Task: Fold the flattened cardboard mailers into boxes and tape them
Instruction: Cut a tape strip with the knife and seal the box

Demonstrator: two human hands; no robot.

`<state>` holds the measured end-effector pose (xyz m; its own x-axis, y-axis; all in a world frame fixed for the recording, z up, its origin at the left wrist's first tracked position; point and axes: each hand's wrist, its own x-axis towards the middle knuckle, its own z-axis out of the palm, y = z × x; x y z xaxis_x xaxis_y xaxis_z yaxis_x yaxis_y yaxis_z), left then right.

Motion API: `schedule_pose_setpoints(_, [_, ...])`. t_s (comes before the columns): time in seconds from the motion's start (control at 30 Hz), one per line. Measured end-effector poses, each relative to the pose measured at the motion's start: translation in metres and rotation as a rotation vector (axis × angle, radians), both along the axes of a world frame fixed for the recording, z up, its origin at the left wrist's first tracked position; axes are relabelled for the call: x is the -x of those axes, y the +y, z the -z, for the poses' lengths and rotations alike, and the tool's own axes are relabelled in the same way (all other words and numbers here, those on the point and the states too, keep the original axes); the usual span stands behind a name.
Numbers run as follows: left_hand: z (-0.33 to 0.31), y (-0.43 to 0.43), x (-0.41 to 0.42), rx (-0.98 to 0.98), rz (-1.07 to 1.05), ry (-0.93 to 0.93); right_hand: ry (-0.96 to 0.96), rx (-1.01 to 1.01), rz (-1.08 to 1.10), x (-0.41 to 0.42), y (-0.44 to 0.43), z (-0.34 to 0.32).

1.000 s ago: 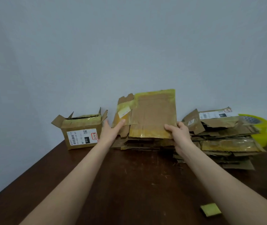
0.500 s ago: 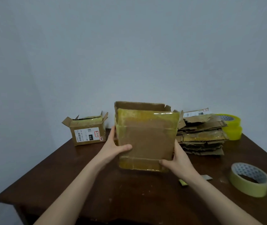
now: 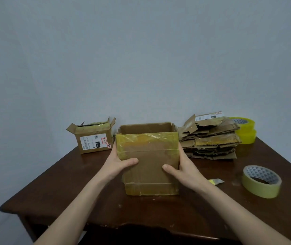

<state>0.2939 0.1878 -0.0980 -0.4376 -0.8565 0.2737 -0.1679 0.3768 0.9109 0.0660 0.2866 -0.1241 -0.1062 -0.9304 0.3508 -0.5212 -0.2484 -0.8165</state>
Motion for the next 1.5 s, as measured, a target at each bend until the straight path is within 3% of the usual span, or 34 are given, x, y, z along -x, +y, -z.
schedule_pose_setpoints(0.17, [0.002, -0.004, -0.004, -0.116, -0.058, 0.103, -0.081, -0.140, -0.076, 0.000, -0.013, -0.001])
schedule_pose_setpoints(0.3, [-0.012, -0.009, -0.003, -0.355, -0.148, 0.193, -0.124, -0.256, -0.146, 0.005, -0.016, 0.004])
schedule_pose_setpoints(0.43, [-0.033, -0.020, 0.001, -0.444, -0.168, 0.174, -0.356, -0.309, -0.108, 0.009, -0.019, -0.016])
schedule_pose_setpoints(0.57, [-0.039, -0.033, 0.000, -0.497, -0.078, 0.176, -0.755, -0.499, -0.068, 0.011, -0.027, -0.048])
schedule_pose_setpoints(0.67, [-0.038, -0.030, 0.002, -0.418, -0.102, 0.150, -0.961, -0.570, -0.133, 0.017, -0.032, -0.062])
schedule_pose_setpoints(0.77, [-0.034, -0.027, 0.002, -0.285, -0.133, 0.058, -0.989, -0.548, -0.177, 0.023, -0.033, -0.067])
schedule_pose_setpoints(0.87, [-0.042, -0.016, 0.002, -0.273, -0.178, 0.102, -1.023, -0.489, -0.305, 0.030, -0.025, -0.076])
schedule_pose_setpoints(0.93, [-0.050, -0.014, 0.003, -0.249, -0.182, 0.136, -0.958, -0.454, -0.296, 0.031, -0.021, -0.085])
schedule_pose_setpoints(1.0, [-0.057, -0.015, 0.005, -0.186, -0.177, 0.110, -0.724, -0.407, -0.163, 0.027, -0.020, -0.093])
schedule_pose_setpoints(1.2, [-0.037, -0.018, 0.006, 0.150, -0.240, -0.146, -0.284, -0.200, 0.128, 0.016, -0.028, -0.076])
schedule_pose_setpoints(1.33, [-0.023, -0.020, 0.007, 0.125, -0.294, -0.031, -0.093, -0.120, 0.228, 0.009, -0.038, -0.058])
schedule_pose_setpoints(1.5, [-0.021, -0.029, 0.008, 0.108, -0.215, 0.092, -0.015, 0.105, 0.206, 0.005, -0.046, -0.057])
